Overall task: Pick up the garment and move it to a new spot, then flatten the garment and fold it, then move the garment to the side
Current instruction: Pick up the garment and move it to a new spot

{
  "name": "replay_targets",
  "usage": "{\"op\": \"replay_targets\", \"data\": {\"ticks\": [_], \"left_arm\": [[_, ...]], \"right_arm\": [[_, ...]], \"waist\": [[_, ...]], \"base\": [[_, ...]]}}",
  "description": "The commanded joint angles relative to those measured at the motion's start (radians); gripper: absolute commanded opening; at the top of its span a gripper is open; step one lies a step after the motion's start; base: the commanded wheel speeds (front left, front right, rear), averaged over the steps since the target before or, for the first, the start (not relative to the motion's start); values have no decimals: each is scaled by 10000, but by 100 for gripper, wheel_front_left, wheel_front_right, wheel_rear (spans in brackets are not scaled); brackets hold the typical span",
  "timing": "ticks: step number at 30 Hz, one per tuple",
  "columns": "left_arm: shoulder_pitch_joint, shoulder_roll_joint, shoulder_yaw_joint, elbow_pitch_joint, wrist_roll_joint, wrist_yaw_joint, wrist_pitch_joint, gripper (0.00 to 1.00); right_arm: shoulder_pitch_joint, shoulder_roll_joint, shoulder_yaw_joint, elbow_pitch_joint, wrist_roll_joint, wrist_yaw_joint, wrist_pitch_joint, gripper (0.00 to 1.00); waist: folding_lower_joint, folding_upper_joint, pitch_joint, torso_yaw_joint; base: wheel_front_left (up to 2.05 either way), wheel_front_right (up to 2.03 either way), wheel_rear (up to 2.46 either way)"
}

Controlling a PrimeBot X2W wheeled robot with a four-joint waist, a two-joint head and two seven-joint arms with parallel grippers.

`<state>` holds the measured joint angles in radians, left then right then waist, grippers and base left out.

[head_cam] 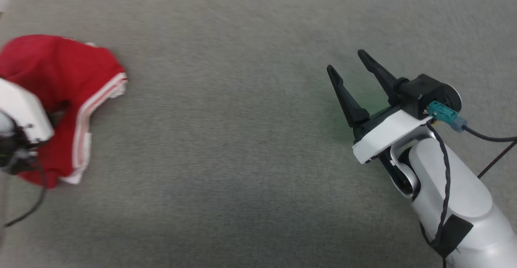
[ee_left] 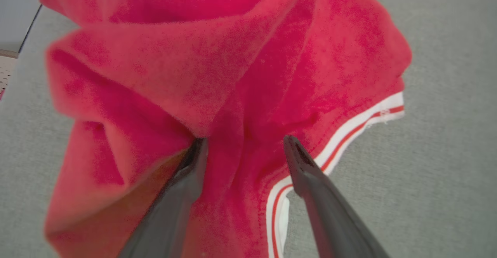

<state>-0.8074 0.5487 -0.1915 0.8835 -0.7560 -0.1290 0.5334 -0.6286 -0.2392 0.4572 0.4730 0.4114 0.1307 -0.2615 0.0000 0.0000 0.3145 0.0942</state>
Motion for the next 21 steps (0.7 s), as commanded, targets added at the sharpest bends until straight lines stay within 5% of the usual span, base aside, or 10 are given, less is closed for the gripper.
{"op": "replay_targets", "data": {"ticks": [1,7,14,16,18,19,21], "left_arm": [[-131,198,-4,40,-158,-18,139,100],[14,719,-337,436,-840,-19,764,100],[266,497,-808,785,-1529,-19,1213,100],[340,401,-940,869,-1690,-21,1406,76],[369,317,-1016,906,-1902,-30,1563,20],[374,302,-1054,878,-1999,-33,1581,0],[342,306,-1160,862,-2054,-43,1405,0]], "right_arm": [[-189,4,61,-72,24,2,-44,100],[-401,-96,182,-378,-41,2,-43,100],[-460,-94,269,-917,-160,2,125,100],[-477,-90,297,-1144,-215,2,210,100],[-477,-85,318,-1367,-243,2,307,100],[-465,-82,317,-1467,-254,2,340,100],[-413,-106,295,-1672,-307,2,441,100]], "waist": [[0,0,501,-513],[0,0,1048,-1002],[0,0,1338,-1157],[0,0,1349,-1155],[0,0,1340,-1147],[0,0,1329,-1133],[0,0,1284,-1080]], "base": [[0,0,0],[0,0,0],[0,0,0],[0,0,0],[0,0,0],[0,0,0],[0,0,0]]}}
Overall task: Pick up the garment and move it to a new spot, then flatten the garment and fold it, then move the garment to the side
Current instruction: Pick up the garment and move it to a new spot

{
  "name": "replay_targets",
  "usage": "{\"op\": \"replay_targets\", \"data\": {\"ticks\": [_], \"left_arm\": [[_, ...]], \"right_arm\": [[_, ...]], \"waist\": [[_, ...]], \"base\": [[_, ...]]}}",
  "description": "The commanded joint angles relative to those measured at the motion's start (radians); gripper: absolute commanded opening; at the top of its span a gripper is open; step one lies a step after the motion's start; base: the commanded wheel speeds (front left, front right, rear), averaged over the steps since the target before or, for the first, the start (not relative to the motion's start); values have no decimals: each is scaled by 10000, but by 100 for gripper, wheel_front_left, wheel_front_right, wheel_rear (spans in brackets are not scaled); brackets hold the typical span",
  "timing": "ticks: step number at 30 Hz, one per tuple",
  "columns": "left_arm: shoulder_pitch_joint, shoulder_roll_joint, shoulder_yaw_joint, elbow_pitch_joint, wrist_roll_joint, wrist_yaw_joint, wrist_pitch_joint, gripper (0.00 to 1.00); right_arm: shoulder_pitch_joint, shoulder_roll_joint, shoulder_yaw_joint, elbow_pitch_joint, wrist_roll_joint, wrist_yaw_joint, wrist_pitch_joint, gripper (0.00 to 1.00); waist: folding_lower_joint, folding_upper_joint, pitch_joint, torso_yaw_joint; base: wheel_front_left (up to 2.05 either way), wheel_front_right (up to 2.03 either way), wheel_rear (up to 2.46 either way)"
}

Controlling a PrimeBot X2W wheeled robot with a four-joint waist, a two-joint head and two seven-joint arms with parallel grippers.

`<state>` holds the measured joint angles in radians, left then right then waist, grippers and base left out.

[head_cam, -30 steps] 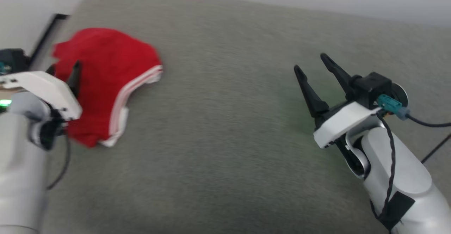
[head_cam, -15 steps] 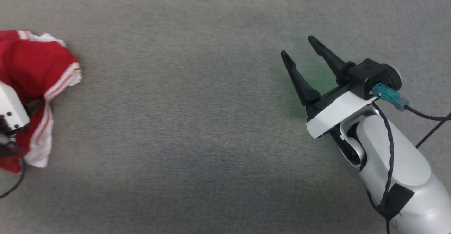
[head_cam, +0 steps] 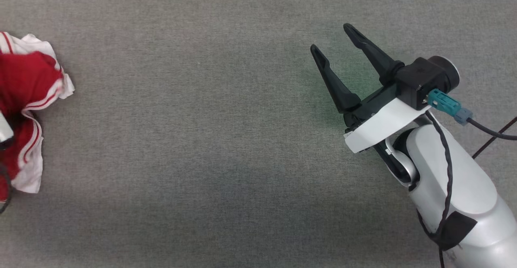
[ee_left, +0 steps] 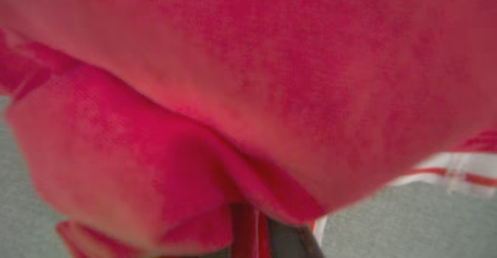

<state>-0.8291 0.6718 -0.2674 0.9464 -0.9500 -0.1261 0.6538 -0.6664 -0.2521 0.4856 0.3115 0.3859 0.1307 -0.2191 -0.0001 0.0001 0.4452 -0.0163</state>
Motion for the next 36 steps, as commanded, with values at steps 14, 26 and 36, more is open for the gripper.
{"op": "replay_targets", "data": {"ticks": [14,26,36], "left_arm": [[-493,-421,-509,-99,-13,-57,-3016,0],[199,-34,-1646,-4606,-1655,-59,-2869,0],[-529,-649,-2717,-7342,-1626,-52,-2200,0]], "right_arm": [[656,167,-296,-132,55,2,123,100],[1527,599,-1376,-82,370,2,-243,100],[2175,1167,-2695,-730,378,2,-458,100]], "waist": [[1,-1,-1248,707],[1,-1,-2034,215],[1,-1,-1547,-1407]], "base": [[0,0,0],[0,0,0],[0,0,0]]}}
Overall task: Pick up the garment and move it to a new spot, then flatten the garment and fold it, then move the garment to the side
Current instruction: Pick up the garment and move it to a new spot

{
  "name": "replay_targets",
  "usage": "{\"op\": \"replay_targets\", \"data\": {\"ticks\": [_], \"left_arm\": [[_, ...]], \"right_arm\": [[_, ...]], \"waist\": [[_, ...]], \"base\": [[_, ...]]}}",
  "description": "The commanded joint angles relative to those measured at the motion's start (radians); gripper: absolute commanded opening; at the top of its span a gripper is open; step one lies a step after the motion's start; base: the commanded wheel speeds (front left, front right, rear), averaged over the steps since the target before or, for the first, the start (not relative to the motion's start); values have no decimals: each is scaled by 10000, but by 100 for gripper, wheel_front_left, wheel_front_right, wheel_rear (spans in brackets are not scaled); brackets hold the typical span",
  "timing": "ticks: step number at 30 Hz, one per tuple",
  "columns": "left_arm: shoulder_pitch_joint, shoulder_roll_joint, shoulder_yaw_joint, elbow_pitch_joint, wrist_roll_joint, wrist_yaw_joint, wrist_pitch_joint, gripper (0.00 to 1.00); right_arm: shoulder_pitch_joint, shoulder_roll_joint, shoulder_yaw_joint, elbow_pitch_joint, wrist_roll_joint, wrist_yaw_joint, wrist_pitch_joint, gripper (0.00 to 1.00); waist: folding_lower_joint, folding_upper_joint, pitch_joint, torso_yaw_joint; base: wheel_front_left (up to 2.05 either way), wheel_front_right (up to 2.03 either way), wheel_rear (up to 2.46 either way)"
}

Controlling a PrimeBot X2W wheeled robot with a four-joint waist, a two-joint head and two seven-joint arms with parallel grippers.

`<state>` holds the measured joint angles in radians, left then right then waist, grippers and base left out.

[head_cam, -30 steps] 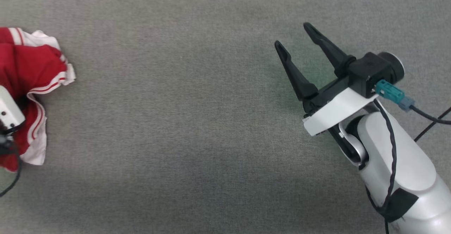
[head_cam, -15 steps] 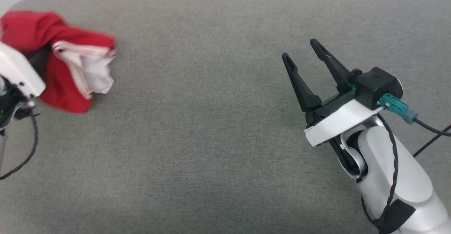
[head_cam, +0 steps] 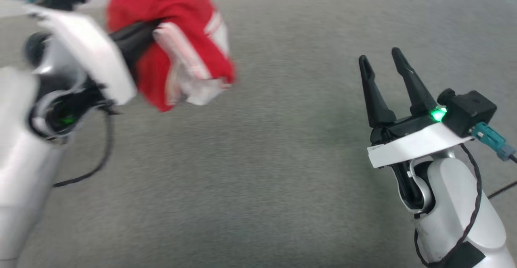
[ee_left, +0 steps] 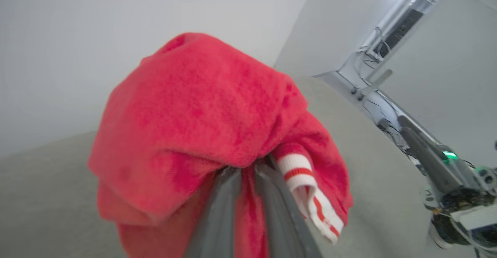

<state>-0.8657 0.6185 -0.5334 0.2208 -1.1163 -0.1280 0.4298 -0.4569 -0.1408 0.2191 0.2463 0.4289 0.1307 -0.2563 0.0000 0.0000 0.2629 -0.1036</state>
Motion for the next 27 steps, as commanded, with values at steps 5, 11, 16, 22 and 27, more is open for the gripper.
{"op": "replay_targets", "data": {"ticks": [5,11,16,22,27], "left_arm": [[-971,-988,-768,-608,275,-25,511,0],[-1541,-1678,-1771,379,699,-33,674,0],[-1592,-1342,-3158,1531,1219,-35,456,0],[-2033,-961,-4922,2215,1840,-36,641,0],[-2537,-868,-6346,2988,2010,-27,1001,0]], "right_arm": [[187,270,-560,-368,-34,2,-93,100],[440,590,-1001,-671,45,2,-90,100],[534,744,-935,-728,126,2,-94,100],[492,844,-1057,-842,205,2,-94,100],[488,890,-1104,-972,321,2,-95,100]], "waist": [[0,0,654,-1463],[0,0,896,-2226],[0,0,1010,-2658],[0,0,1142,-2857],[0,0,1418,-3080]], "base": [[0,0,0],[0,0,0],[0,0,0],[0,0,0],[0,0,0]]}}
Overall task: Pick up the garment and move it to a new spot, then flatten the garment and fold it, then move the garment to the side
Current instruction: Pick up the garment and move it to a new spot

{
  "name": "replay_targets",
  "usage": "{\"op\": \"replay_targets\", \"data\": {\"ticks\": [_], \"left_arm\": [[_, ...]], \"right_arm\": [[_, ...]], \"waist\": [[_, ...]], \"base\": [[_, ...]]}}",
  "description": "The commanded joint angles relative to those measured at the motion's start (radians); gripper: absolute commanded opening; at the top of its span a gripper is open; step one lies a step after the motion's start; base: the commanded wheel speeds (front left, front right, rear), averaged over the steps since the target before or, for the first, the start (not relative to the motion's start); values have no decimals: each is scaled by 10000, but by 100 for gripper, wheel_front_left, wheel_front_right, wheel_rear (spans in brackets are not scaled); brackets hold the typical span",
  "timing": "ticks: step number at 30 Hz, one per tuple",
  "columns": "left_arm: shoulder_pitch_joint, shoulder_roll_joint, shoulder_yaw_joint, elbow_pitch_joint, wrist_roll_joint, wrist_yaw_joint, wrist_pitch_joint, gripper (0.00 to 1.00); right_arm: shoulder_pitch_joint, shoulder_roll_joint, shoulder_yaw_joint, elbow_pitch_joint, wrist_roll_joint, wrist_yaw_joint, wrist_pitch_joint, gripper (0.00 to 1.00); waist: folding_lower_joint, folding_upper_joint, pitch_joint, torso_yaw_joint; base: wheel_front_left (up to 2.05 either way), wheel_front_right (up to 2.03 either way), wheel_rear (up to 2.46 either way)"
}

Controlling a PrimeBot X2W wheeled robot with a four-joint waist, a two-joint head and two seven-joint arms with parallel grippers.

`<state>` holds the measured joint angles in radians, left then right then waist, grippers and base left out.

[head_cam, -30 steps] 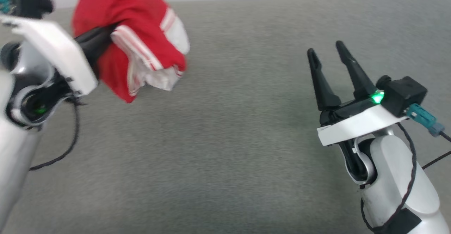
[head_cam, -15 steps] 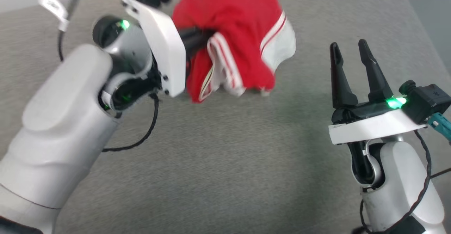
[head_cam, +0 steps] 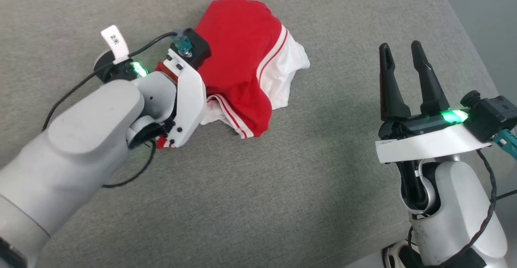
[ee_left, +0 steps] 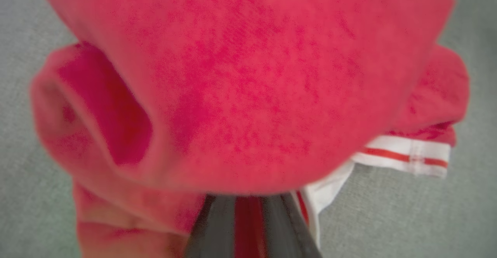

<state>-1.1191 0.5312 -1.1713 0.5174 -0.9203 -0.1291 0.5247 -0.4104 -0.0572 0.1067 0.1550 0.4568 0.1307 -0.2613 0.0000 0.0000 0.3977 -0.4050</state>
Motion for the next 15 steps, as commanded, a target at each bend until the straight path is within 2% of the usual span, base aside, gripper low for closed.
{"op": "replay_targets", "data": {"ticks": [1,5,10,15], "left_arm": [[-87,71,-274,207,117,-16,160,0],[-226,165,-920,803,34,16,450,0],[-254,194,-1232,1087,204,42,703,0],[-399,117,-1269,1097,127,42,548,0]], "right_arm": [[12,58,41,-68,62,2,-45,100],[-18,63,113,-124,276,2,-44,100],[-54,60,134,-195,471,2,-46,100],[-10,62,43,-155,388,2,-46,100]], "waist": [[0,0,136,-126],[0,0,415,-336],[0,0,623,-481],[0,0,587,-247]], "base": [[0,0,0],[0,0,0],[0,0,0],[0,0,0]]}}
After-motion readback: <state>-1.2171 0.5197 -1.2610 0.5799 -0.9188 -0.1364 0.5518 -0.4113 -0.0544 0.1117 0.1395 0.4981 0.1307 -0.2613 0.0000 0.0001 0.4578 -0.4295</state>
